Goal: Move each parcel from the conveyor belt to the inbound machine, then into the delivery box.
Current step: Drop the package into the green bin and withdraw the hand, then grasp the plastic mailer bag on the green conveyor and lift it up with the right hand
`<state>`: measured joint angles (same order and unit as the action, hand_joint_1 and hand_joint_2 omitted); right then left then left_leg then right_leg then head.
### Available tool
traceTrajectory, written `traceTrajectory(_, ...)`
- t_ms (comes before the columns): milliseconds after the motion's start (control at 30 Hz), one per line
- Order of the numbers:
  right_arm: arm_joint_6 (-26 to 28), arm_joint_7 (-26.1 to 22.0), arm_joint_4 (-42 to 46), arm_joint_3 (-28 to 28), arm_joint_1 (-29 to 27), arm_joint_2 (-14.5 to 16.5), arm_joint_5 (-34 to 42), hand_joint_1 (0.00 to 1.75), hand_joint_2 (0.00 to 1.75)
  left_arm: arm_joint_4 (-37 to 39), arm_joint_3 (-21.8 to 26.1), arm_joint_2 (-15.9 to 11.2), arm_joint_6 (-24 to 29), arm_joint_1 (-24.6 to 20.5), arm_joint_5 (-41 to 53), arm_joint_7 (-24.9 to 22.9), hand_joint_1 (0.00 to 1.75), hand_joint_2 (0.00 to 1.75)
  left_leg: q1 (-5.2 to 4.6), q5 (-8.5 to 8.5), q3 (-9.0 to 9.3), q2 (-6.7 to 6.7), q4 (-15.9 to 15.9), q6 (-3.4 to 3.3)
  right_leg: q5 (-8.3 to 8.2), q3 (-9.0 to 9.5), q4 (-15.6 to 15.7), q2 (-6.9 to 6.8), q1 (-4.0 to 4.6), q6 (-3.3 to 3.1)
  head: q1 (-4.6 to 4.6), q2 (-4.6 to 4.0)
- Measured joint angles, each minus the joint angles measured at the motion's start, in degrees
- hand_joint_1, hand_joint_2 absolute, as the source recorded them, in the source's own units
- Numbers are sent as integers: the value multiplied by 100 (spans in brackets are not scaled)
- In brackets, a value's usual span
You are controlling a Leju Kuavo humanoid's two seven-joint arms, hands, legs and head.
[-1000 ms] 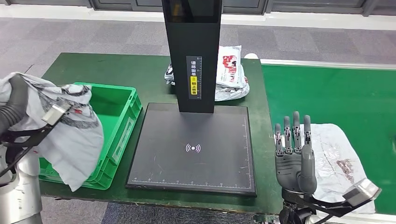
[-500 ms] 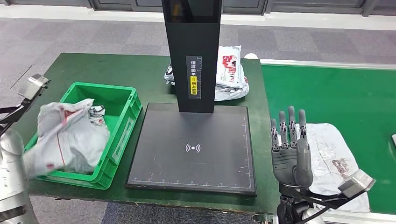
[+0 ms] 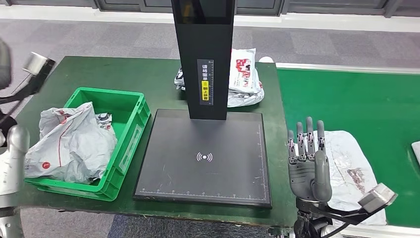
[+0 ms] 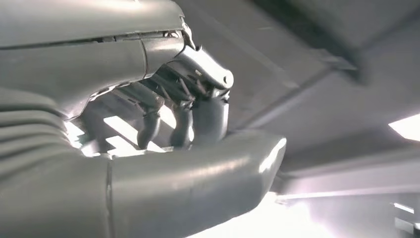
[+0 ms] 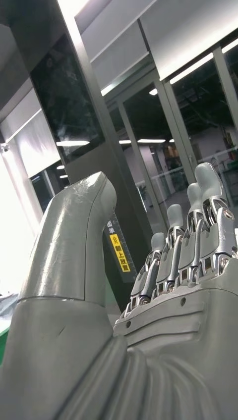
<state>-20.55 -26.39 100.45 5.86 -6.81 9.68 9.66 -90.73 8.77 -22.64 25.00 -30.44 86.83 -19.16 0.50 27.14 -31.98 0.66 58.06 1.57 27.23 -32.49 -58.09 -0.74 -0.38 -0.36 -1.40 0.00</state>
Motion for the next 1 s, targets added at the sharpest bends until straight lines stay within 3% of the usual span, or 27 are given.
traceTrajectory(133, -17, 9, 33, 0, -63, 0, -1, 0, 175, 298, -196, -115, 49, -36, -1, 186, 0, 0, 0, 0, -1, 20, 0, 0, -6, -10, -1, 14, 0, -7, 1, 0)
traceTrajectory(200, -15, 11, 41, 0, -83, 0, -3, 0, 87, 381, -234, -113, 40, -54, -65, 414, 0, 87, -1, 0, -1, 21, 1, 0, -6, -11, -1, 15, -1, -7, 0, 0)
traceTrajectory(267, 6, 11, 44, 0, -112, 0, -16, 0, 0, 411, -244, -3, -24, -43, -454, 948, 0, 175, -2, 0, -1, 14, 1, -1, -6, -9, 0, 10, -2, -6, 1, 0)
traceTrajectory(300, 20, 13, 44, 0, -124, 0, -27, 0, 0, 397, -245, 94, -74, -6, -801, 1266, 0, 175, -3, 0, -2, 11, 1, -1, -6, -7, 0, 8, -3, -6, 1, 0)
traceTrajectory(433, 128, 154, 32, -39, -149, 0, -151, 0, 175, -103, -350, 670, -325, 673, -3017, 2526, 0, 175, -14, 8, 0, 35, 0, -8, -6, -10, 0, 28, -13, -4, 0, 0)
traceTrajectory(567, 614, 553, -93, -281, -85, 0, -643, 0, 175, -892, -738, 1355, -547, 1865, -4463, 3221, 0, 175, -24, 20, -2, 47, 1, -23, -2, -16, 3, 45, -23, 3, 1, 0)
traceTrajectory(733, 1607, 1419, -493, -774, 326, -11, -2337, 0, 175, -1212, -1411, 2076, -1313, 2994, -5142, 3285, 0, 175, -33, 28, -4, 46, 2, -34, -1, -18, 6, 44, -31, 11, 1, 0)
traceTrajectory(867, 2288, 1967, -994, -1207, 714, -183, -4283, 0, 175, -914, -1871, 2541, -1580, 3426, -5991, 3583, 0, 175, -34, 24, -6, 36, 5, -40, -8, -14, 7, 32, -31, 21, 1, 0)
traceTrajectory(1000, 2429, 2054, -1368, -1474, 920, -378, -4924, 0, 175, -660, -2095, 2790, -1615, 3609, -6247, 3699, 0, 175, -33, 21, -8, 34, 5, -40, -11, -14, 7, 28, -30, 24, 1, 0)
